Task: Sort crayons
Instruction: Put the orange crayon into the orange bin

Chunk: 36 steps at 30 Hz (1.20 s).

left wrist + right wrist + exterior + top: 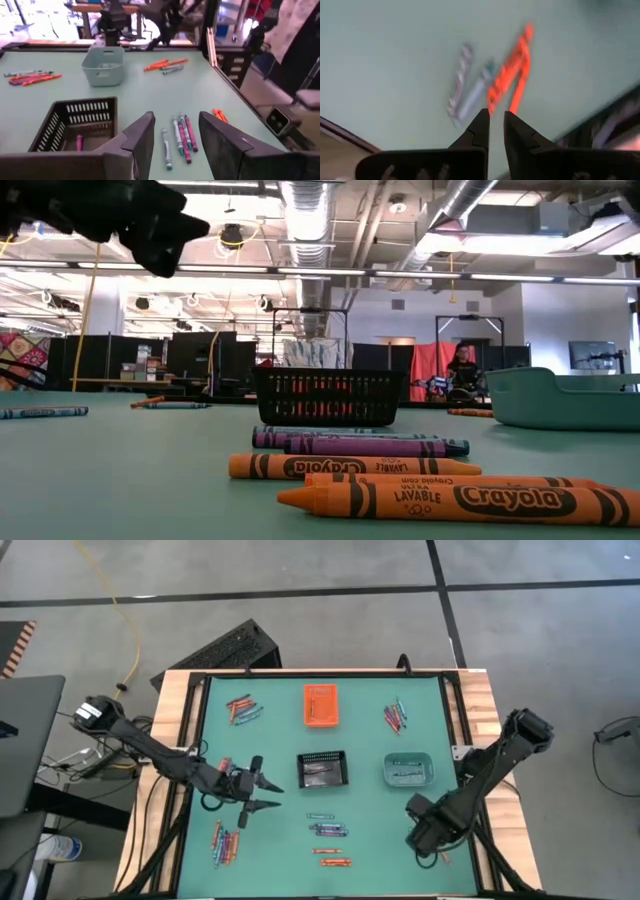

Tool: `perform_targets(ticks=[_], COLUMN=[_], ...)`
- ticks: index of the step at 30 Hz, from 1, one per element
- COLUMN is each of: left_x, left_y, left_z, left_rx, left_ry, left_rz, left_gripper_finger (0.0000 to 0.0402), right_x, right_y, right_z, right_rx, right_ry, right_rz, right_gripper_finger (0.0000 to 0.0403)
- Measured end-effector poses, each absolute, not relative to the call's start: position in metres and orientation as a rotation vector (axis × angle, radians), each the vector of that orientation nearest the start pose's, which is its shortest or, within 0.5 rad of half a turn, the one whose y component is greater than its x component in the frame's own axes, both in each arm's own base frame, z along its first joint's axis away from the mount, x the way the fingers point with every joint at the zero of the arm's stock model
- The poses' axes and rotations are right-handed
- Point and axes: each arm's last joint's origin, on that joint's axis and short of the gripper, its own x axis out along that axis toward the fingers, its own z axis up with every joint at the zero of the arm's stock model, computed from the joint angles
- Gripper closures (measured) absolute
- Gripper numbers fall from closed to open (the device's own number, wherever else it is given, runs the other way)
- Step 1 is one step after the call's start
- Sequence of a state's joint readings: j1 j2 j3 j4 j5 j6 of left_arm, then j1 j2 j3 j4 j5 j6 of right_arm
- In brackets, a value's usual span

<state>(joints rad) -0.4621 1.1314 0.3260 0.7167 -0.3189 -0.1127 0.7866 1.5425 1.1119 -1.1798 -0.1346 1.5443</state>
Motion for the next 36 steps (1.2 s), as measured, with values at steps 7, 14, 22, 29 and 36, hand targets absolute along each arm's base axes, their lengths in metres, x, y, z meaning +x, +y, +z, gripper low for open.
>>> perform_targets(ticks=[7, 14, 22, 29, 36], left_x=[0.195, 0.190, 0.196, 0.198, 0.198], left_y=[-0.091, -0.106, -0.124, -0.126, -0.126], left_z=[0.194, 0.188, 0.177, 0.172, 0.172], left_rx=[-0.043, 0.005, 0.079, 0.109, 0.109], left_ry=[0.082, 0.102, 0.031, 0.022, 0.022], left_rz=[-0.222, -0.294, -0.348, -0.348, -0.347], left_gripper_finger=[0.0256, 0.0256, 0.0256, 0.0256, 0.0256], right_x=[0.164, 0.163, 0.157, 0.149, 0.141], right_y=[0.200, 0.206, 0.203, 0.196, 0.198], right_z=[0.196, 0.178, 0.169, 0.146, 0.142], right_rx=[0.781, 0.914, 0.908, 0.908, 0.884], right_ry=[1.744, 1.750, 1.775, 1.777, 1.784], right_rz=[-0.536, -0.489, -0.520, -0.490, -0.478], right_gripper_finger=[0.0340, 0.0315, 0.0292, 0.0281, 0.0279])
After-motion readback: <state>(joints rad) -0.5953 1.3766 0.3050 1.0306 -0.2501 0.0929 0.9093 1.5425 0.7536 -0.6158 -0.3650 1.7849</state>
